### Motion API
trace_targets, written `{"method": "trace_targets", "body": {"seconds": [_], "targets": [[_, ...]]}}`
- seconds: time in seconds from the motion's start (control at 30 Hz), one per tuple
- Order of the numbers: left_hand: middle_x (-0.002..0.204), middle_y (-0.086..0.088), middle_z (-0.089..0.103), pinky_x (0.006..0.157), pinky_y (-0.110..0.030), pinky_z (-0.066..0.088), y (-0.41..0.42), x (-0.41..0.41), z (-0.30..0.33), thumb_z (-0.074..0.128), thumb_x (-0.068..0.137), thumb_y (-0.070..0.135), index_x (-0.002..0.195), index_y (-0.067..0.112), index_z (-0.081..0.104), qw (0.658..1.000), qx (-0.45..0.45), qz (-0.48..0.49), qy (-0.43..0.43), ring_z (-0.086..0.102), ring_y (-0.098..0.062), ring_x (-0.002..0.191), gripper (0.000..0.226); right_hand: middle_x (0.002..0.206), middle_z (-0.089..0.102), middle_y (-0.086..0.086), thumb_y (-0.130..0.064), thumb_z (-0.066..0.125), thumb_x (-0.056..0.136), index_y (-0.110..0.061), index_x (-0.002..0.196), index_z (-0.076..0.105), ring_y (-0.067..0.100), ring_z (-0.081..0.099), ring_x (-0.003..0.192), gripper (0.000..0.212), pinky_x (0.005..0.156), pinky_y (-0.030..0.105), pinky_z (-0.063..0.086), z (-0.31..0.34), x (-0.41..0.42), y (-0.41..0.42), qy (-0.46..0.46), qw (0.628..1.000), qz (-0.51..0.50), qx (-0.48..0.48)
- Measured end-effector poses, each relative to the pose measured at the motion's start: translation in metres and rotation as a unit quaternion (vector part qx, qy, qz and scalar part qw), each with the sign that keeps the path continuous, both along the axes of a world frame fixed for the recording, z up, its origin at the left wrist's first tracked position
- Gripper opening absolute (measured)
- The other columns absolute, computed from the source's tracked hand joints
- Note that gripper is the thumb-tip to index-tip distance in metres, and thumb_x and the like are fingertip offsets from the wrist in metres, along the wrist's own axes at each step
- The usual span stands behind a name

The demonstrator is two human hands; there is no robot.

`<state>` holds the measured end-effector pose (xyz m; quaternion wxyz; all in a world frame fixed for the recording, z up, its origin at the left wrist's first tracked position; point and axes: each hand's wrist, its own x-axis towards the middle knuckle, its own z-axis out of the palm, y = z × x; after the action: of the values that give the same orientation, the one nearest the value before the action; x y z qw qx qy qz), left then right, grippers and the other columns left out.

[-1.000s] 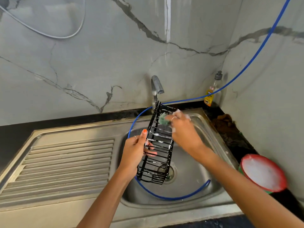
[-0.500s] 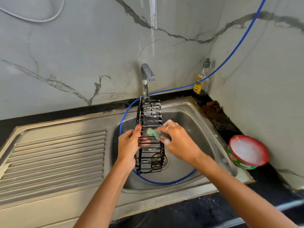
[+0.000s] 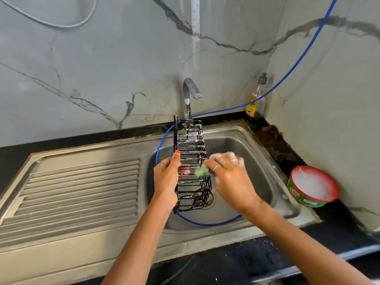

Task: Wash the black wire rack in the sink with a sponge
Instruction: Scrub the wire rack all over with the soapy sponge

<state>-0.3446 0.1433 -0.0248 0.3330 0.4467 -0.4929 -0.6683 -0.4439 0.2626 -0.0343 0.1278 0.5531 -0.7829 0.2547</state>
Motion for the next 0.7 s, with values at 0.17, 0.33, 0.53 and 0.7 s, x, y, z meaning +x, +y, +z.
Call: {"method": "trace_targets", "body": {"seconds": [0.17, 0.33, 0.53, 0.7], "targets": [[0.054, 0.003, 0.065, 0.051, -0.019, 0.047, 0.0, 0.004, 0.004, 0.063, 0.092, 0.031, 0.071, 0.013, 0.057, 1.0, 0.016, 0.007, 0.015, 0.058, -0.003, 0.041, 0.028, 0.109, 0.06, 0.003, -0.001, 0.054, 0.089, -0.011, 0.111, 0.064, 0.028, 0.059, 0.095, 0.026, 0.076, 0.043, 0.052, -0.005, 0.009, 0.002, -0.138, 0.99, -0.003, -0.029], [0.05, 0.004, 0.066, 0.058, -0.021, 0.046, 0.003, 0.004, 0.005, 0.062, 0.091, 0.034, 0.071, 0.013, 0.056, 1.0, 0.006, -0.011, 0.004, 0.06, -0.003, 0.043, 0.03, 0.106, 0.055, -0.003, 0.002, 0.055, 0.084, -0.011, 0.107, 0.068, 0.025, 0.059, 0.094, 0.029, 0.081, 0.032, 0.048, -0.019, 0.021, 0.012, -0.171, 0.977, 0.041, -0.121], [0.048, 0.005, 0.065, 0.062, -0.024, 0.047, 0.005, 0.004, 0.01, 0.062, 0.092, 0.033, 0.07, 0.014, 0.055, 1.0, 0.016, -0.014, 0.012, 0.06, -0.002, 0.041, 0.03, 0.111, 0.051, -0.005, 0.0, 0.059, 0.081, -0.015, 0.106, 0.069, 0.021, 0.051, 0.096, 0.031, 0.082, 0.028, 0.047, -0.018, 0.031, 0.007, -0.124, 0.979, 0.038, -0.156], [0.055, -0.003, 0.069, 0.066, -0.028, 0.045, -0.003, 0.005, 0.004, 0.065, 0.089, 0.035, 0.067, 0.011, 0.056, 0.999, 0.007, -0.037, 0.009, 0.06, -0.007, 0.042, 0.033, 0.111, 0.055, -0.01, 0.005, 0.058, 0.083, -0.018, 0.103, 0.068, 0.01, 0.056, 0.098, 0.032, 0.084, 0.017, 0.045, -0.028, 0.027, 0.023, -0.253, 0.953, 0.049, -0.161]]}}
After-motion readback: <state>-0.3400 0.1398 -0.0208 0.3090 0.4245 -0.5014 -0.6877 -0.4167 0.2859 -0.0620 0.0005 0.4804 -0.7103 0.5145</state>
